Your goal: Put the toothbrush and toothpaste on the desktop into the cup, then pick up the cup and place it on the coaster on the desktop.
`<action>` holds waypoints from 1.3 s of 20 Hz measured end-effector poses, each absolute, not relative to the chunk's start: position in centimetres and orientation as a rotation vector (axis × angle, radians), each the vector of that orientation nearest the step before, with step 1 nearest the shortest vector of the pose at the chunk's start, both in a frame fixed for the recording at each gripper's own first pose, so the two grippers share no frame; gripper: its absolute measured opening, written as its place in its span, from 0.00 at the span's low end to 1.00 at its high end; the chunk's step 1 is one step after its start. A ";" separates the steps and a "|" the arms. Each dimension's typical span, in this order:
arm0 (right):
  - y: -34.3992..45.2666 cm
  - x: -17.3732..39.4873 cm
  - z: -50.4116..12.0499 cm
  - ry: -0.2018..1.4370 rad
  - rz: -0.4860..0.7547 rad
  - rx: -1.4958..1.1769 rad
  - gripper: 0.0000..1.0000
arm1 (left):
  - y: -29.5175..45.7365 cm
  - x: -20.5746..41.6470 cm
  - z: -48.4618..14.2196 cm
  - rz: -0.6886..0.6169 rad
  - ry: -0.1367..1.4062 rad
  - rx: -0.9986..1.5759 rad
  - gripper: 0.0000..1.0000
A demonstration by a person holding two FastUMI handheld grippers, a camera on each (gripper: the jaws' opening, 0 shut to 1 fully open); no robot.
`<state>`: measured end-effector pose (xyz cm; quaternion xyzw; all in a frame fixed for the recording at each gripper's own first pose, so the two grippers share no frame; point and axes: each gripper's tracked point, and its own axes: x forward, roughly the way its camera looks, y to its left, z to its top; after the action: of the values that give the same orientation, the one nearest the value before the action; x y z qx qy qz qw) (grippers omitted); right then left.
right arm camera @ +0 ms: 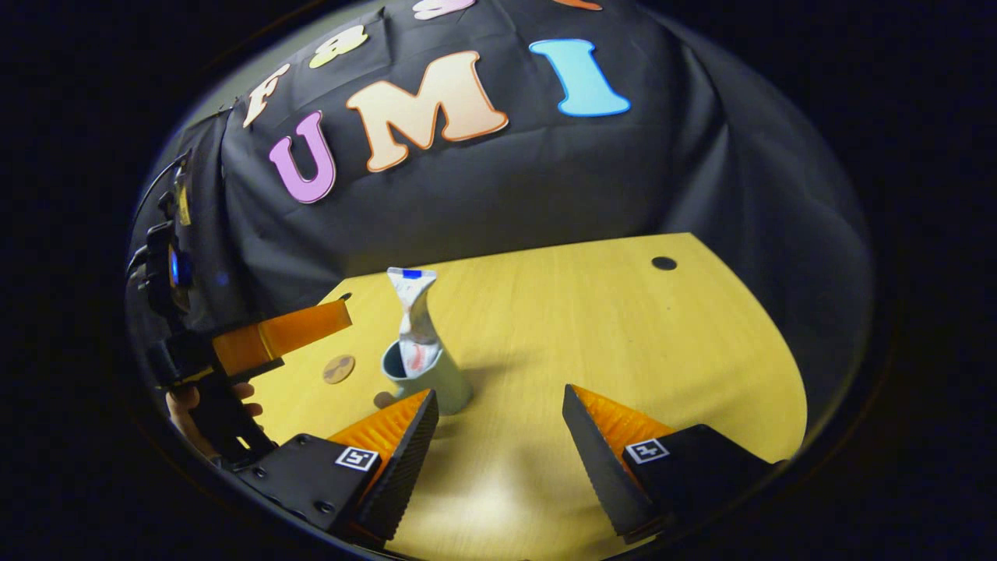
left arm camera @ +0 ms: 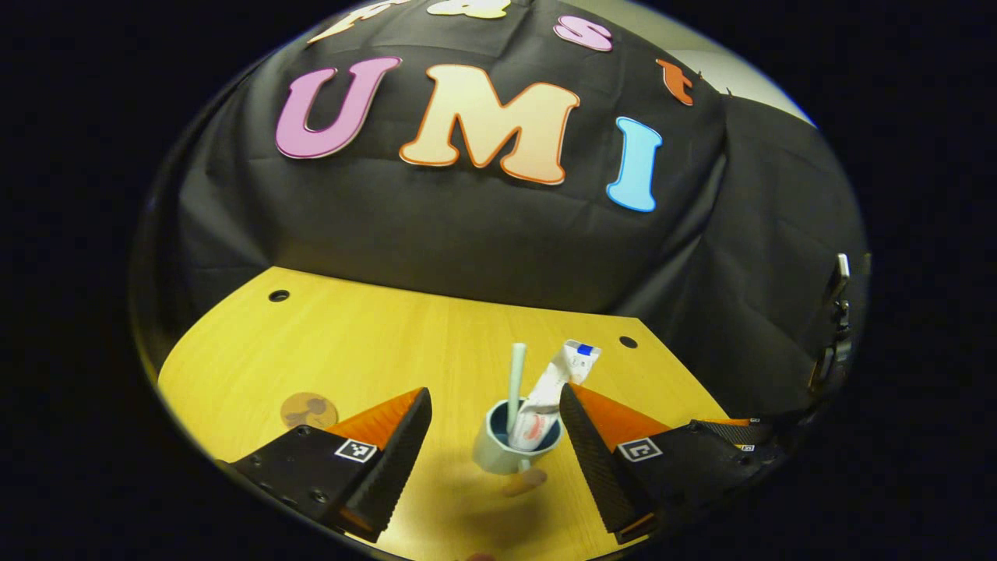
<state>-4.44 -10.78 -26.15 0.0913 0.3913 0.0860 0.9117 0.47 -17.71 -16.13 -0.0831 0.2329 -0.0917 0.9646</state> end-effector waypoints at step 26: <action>0.0 -3.0 -36.3 1.421 0.088 0.076 0.98 | 5.7 -4.7 -15.6 0.090 0.392 -0.101 0.95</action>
<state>-2.98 -0.02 -36.27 0.0351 0.6520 0.0403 0.7564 -4.69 5.70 -15.55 -0.0500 0.1944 0.0446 0.9786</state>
